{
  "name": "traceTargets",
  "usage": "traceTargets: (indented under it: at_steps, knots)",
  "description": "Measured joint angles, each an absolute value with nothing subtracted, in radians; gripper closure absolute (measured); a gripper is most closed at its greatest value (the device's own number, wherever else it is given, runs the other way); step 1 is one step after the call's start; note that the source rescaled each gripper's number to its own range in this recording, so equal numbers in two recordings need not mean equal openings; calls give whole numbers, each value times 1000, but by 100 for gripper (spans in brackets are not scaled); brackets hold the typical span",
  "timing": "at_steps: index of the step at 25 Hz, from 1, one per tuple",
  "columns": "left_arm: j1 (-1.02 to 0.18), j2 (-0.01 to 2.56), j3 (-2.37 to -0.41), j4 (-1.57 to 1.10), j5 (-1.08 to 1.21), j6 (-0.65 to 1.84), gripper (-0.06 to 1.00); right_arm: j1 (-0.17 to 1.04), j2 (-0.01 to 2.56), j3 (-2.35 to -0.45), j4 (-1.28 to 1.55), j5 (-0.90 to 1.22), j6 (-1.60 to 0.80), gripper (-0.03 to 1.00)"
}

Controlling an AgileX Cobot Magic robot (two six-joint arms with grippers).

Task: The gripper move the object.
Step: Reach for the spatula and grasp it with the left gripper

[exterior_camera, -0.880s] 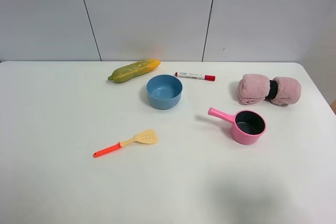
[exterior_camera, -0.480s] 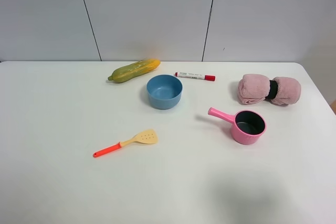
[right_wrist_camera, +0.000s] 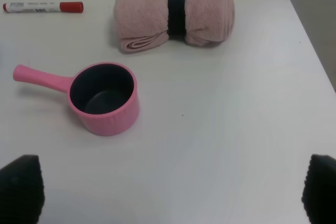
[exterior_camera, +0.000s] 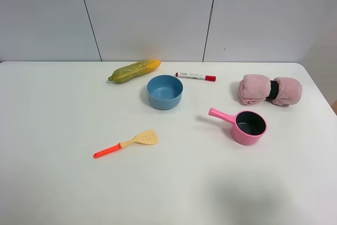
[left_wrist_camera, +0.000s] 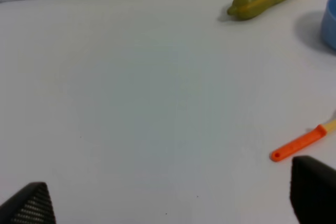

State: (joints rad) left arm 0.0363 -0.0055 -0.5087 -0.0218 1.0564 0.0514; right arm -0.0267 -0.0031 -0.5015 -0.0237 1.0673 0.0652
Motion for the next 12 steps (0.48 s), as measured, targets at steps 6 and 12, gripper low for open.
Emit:
traceTargets:
  at_steps: [6, 12]
  knots:
    - [36, -5, -509, -22, 1056, 51, -6, -27, -3, -502, -24, 1067, 65, -3]
    - [36, -5, -509, -22, 1056, 51, -6, -27, -3, -502, -24, 1067, 65, -3]
